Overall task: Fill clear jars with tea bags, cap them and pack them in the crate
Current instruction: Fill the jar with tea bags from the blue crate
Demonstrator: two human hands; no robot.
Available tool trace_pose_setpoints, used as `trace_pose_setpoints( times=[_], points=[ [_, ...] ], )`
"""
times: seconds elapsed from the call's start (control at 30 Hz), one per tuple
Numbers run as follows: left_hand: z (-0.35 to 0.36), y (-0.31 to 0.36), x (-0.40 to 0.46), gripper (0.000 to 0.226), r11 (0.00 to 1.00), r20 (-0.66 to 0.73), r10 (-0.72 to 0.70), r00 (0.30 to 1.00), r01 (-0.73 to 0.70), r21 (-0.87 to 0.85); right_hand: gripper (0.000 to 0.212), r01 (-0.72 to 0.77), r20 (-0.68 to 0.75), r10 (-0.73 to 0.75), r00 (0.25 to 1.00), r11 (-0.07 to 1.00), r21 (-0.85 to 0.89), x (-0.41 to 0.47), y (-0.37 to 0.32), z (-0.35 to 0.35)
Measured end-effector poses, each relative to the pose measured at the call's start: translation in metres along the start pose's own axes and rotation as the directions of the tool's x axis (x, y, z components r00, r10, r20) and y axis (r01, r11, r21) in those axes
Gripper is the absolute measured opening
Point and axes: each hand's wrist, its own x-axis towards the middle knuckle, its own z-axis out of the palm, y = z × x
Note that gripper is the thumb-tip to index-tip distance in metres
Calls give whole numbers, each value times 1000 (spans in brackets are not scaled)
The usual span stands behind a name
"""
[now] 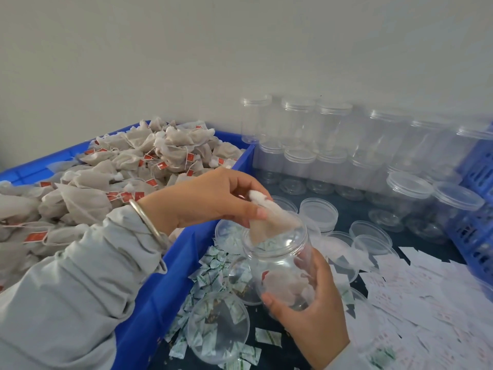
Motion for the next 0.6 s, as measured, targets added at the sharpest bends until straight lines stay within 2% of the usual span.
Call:
trace_pose_setpoints(
  times=[0.17, 0.23, 0.33, 0.4, 0.5, 0.53, 0.6],
  points=[
    [0, -1, -2, 23, 991, -9, 34, 999, -35, -125, 107, 7, 13, -8, 1000, 999, 35, 0, -4, 2],
    [-4, 0, -2, 20, 990, -53, 38, 998, -44, -136, 107, 10, 7, -11, 1000, 999, 32, 0, -5, 1],
    [-21, -2, 2, 5, 996, -291, 12, 957, -38, -82, 103, -8, 6, 7, 1000, 999, 52, -1, -7, 0],
    [-41, -9, 4, 13, 1000, -518, -14, 855, -2, -31, 101, -10, 7, 10, 1000, 998, 63, -1, -7, -1],
    [-71, -26, 3, 11, 964, -745, -7, 667, 202, 173, 101, -10, 5, 10, 1000, 998, 60, -2, -8, 0],
    [-77, -33, 3, 12, 914, -768, 9, 641, 307, 266, 101, -9, 7, 9, 1000, 998, 60, -2, -8, 0],
    [-84, -45, 4, 13, 725, -731, 9, 683, 498, 475, 99, -5, 9, 4, 1000, 998, 65, -2, -7, 0]
  ],
)
